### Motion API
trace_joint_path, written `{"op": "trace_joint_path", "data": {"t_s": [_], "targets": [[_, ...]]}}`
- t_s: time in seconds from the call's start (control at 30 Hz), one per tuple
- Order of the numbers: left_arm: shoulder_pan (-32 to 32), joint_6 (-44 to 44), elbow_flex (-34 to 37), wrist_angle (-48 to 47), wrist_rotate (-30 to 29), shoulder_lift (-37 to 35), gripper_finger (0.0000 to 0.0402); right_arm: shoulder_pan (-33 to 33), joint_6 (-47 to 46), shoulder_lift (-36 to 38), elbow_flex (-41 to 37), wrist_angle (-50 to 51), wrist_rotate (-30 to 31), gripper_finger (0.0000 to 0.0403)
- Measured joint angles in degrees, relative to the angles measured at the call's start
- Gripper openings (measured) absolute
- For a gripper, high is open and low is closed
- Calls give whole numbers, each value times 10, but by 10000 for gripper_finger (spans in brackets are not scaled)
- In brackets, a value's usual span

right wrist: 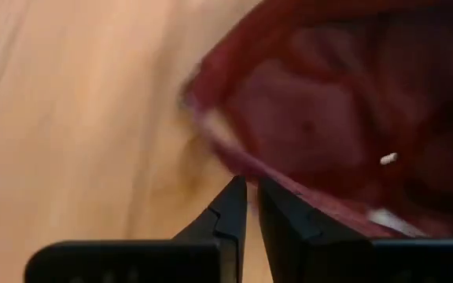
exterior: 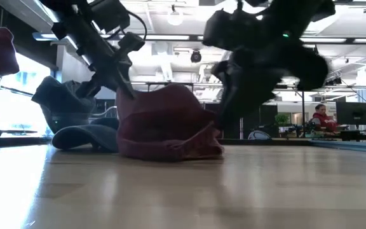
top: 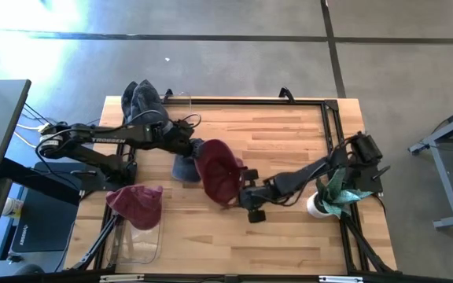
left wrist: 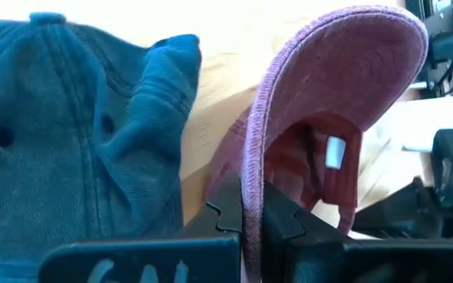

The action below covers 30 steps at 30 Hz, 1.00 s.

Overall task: Pick & Place hat
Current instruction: Put the red cap into the bottom transparent bin

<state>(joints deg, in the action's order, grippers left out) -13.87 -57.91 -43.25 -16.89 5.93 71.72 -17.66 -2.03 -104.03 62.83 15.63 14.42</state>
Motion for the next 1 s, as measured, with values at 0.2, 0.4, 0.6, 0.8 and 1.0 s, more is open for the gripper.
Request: {"op": "trace_joint_path", "data": {"t_s": [0.2, 0.4, 0.6, 0.8, 1.0], "targets": [[0, 33, -52, -20, -11, 0, 1, 34, -18, 59, 1, 6, -30, 58], [0, 67, -100, -64, -51, 0, 1, 29, 22, 104, 1, 15, -153, 149], [0, 67, -106, -69, -47, 7, 1, 13, 137, 63, 1, -16, -100, 204], [0, 61, -105, -78, -34, 25, 1, 14, 264, -4, 1, -14, -68, 188], [0, 55, -106, -65, -24, 33, 1, 15, 310, -34, 1, -29, -30, 116]]}}
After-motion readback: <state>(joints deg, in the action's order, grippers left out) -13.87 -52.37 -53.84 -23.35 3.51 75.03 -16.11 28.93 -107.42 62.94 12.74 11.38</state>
